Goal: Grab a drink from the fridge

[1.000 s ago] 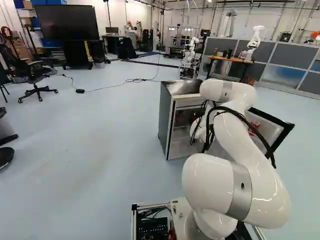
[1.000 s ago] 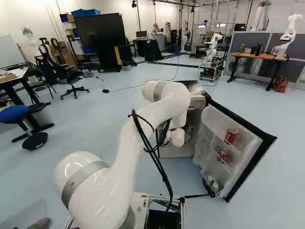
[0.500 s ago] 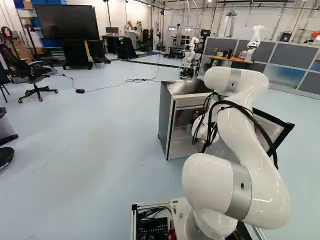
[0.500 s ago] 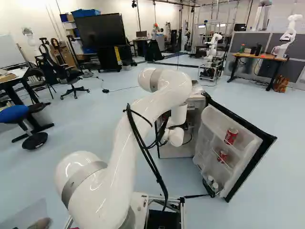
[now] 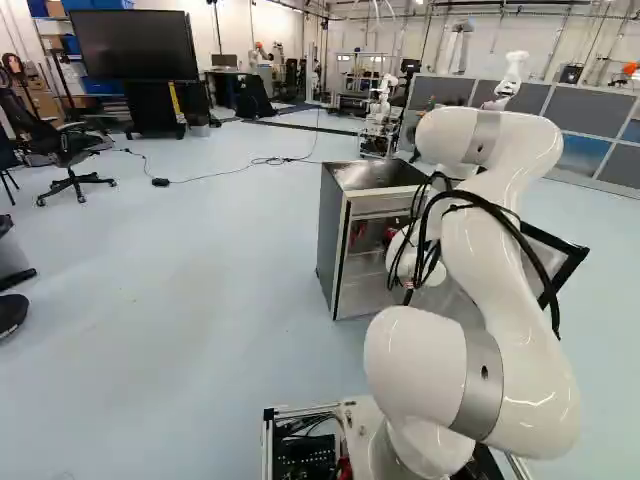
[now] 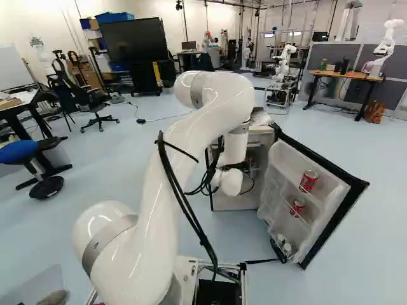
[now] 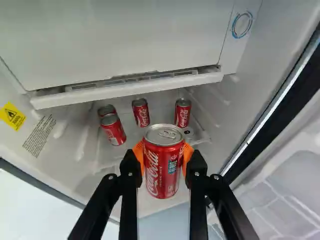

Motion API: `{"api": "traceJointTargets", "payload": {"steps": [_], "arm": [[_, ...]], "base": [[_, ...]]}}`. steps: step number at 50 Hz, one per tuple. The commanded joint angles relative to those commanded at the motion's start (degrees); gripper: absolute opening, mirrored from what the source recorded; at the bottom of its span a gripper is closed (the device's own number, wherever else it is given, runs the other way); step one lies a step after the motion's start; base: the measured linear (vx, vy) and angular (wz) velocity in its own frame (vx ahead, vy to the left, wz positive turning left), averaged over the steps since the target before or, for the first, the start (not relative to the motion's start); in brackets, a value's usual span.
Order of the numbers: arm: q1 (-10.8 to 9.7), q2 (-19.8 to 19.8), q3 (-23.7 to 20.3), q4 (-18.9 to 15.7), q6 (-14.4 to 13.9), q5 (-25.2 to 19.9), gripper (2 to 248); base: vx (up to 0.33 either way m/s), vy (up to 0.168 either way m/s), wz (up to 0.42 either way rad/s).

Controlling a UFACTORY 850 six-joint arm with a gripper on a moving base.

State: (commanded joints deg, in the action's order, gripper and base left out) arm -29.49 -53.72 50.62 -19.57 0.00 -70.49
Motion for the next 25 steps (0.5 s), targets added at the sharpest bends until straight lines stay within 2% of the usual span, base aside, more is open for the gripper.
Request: {"api": "traceJointTargets", "payload": {"steps": [25], "arm": [[-0.5,9.5,-11.1,0.0,0.0,-0.1,95]], "base": [[0.0,0.0,0.0]]}}
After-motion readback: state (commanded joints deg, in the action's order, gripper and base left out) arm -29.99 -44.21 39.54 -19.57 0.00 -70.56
